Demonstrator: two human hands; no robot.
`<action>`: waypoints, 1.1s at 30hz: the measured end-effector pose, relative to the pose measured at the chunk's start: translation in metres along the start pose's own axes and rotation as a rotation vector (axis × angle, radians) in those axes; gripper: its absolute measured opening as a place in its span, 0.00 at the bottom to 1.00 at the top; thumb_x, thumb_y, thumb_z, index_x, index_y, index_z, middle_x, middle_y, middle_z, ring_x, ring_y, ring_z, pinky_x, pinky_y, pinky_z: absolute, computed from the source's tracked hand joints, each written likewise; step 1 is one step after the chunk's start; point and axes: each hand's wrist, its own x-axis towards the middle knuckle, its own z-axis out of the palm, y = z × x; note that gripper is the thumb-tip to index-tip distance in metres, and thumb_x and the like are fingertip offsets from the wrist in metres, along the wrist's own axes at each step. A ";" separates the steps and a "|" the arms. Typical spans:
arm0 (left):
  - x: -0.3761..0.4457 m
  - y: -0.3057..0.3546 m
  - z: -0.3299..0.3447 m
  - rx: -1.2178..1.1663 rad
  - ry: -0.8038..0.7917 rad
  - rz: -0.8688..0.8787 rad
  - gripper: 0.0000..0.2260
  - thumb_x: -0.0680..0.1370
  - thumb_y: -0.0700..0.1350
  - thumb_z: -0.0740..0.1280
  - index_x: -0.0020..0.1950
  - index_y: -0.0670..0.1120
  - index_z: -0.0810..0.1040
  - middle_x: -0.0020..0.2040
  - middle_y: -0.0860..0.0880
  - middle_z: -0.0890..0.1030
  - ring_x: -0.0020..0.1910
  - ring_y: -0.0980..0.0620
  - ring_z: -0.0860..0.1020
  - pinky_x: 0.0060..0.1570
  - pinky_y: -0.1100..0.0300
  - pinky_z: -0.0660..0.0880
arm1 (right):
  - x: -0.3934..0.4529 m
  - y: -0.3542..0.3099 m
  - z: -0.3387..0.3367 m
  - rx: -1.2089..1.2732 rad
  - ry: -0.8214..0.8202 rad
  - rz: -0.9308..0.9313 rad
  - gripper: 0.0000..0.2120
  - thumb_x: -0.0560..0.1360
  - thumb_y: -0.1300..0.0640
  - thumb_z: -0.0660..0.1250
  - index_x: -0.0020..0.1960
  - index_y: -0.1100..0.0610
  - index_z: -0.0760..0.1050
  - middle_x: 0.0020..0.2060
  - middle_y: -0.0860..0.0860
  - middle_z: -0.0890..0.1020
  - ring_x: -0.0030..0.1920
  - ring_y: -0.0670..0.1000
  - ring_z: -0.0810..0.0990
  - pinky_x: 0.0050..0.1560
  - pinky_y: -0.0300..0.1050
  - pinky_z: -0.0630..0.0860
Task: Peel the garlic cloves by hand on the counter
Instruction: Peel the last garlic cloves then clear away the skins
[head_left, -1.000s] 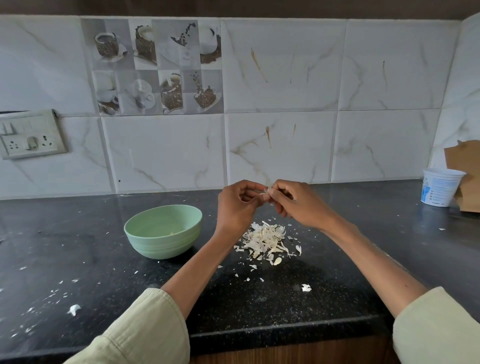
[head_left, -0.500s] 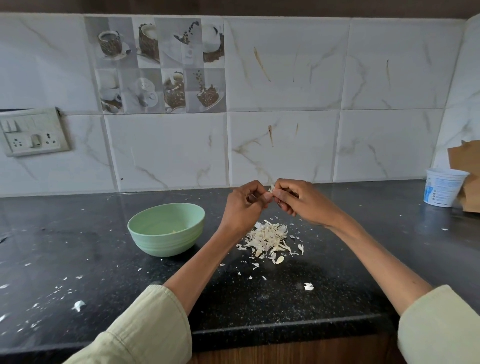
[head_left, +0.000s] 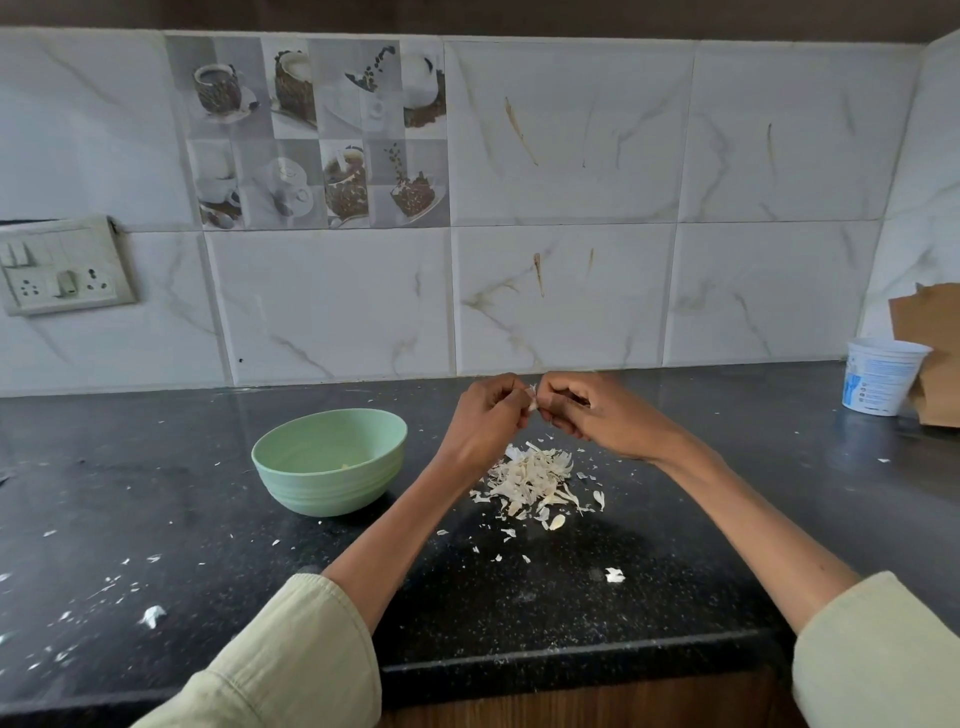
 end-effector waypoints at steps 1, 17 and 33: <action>0.001 -0.001 0.000 0.012 -0.003 0.001 0.14 0.80 0.47 0.63 0.44 0.37 0.80 0.35 0.48 0.78 0.36 0.50 0.72 0.41 0.52 0.69 | 0.000 -0.001 0.000 0.009 0.001 -0.007 0.11 0.86 0.53 0.64 0.49 0.58 0.79 0.35 0.49 0.79 0.32 0.39 0.74 0.37 0.30 0.71; 0.003 -0.008 0.002 0.121 0.056 -0.016 0.23 0.87 0.57 0.59 0.42 0.44 0.81 0.36 0.46 0.85 0.32 0.49 0.83 0.39 0.50 0.80 | 0.001 0.003 -0.014 0.104 0.205 -0.054 0.07 0.73 0.55 0.81 0.50 0.53 0.86 0.40 0.50 0.87 0.40 0.47 0.84 0.43 0.38 0.80; 0.005 -0.008 0.001 -0.282 0.099 -0.014 0.07 0.78 0.41 0.76 0.51 0.36 0.87 0.44 0.40 0.88 0.39 0.49 0.85 0.43 0.60 0.83 | -0.001 -0.004 -0.011 -0.011 0.298 -0.113 0.05 0.74 0.56 0.81 0.48 0.52 0.87 0.40 0.44 0.87 0.42 0.44 0.85 0.44 0.34 0.79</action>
